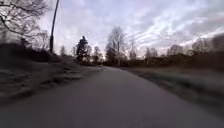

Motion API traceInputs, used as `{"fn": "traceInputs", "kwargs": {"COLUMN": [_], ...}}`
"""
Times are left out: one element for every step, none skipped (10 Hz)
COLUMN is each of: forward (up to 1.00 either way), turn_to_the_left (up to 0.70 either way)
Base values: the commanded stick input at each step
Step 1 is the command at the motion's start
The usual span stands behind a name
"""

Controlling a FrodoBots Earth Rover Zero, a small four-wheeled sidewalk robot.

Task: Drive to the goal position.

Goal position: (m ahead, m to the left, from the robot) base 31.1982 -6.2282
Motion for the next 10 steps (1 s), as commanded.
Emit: {"fn": "traceInputs", "kwargs": {"forward": [1.0,1.0,1.0,1.0,1.0,1.0,1.0,1.0,1.0,1.0], "turn_to_the_left": [0.01,0.01,0.01,0.01,0.01,0.01,0.01,0.01,0.01,0.01]}}
